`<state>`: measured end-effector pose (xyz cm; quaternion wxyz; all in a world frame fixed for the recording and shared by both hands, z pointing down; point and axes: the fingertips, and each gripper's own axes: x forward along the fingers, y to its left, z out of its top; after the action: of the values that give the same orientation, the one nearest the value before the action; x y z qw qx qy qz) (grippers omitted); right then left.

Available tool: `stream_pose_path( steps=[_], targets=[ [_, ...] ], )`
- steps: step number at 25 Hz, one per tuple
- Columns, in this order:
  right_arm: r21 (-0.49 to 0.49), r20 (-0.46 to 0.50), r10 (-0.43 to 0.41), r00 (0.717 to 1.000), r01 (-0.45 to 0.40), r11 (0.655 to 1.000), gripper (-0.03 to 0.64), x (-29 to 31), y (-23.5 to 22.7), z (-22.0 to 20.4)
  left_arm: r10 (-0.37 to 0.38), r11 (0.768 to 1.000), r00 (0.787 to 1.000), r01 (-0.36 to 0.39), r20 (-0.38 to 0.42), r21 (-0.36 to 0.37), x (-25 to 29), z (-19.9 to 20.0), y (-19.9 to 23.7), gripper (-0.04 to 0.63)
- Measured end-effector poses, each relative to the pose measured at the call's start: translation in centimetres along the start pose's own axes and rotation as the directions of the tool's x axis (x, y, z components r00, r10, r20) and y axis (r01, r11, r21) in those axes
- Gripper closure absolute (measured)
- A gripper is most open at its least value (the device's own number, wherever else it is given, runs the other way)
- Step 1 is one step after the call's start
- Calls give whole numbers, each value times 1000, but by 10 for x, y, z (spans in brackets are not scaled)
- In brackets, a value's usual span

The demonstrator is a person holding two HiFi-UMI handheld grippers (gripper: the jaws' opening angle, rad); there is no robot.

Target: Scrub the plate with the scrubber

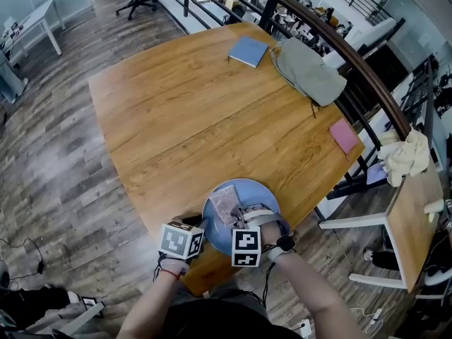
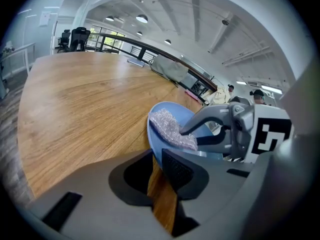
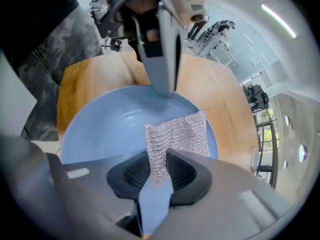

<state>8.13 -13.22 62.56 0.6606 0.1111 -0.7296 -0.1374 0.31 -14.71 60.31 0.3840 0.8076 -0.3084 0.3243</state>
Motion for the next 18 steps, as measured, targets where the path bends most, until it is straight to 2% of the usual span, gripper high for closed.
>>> stream_pose_path(
  steps=[3, 8, 11, 14, 18],
  targets=[
    [13, -45, -61, 997, 61, 998, 522, 7, -19, -15, 16, 1000, 1000, -16, 9, 16, -3, -1, -1, 540],
    [37, -86, -78, 993, 81, 996, 522, 11, -31, -28, 35, 999, 999, -34, 37, -19, -5, -8, 1, 538],
    [55, -168, -94, 981, 105, 993, 522, 10, -35, -53, 54, 998, 997, -52, 53, -31, -7, -6, 6, 538],
    [118, -200, -70, 977, 95, 988, 522, 5, -28, -78, 63, 996, 995, -58, 77, -70, -10, -5, 12, 546],
    [138, -207, -12, 978, 42, 990, 522, -10, -10, -91, 77, 994, 993, -69, 86, -86, -10, -1, 16, 551]
  ],
)
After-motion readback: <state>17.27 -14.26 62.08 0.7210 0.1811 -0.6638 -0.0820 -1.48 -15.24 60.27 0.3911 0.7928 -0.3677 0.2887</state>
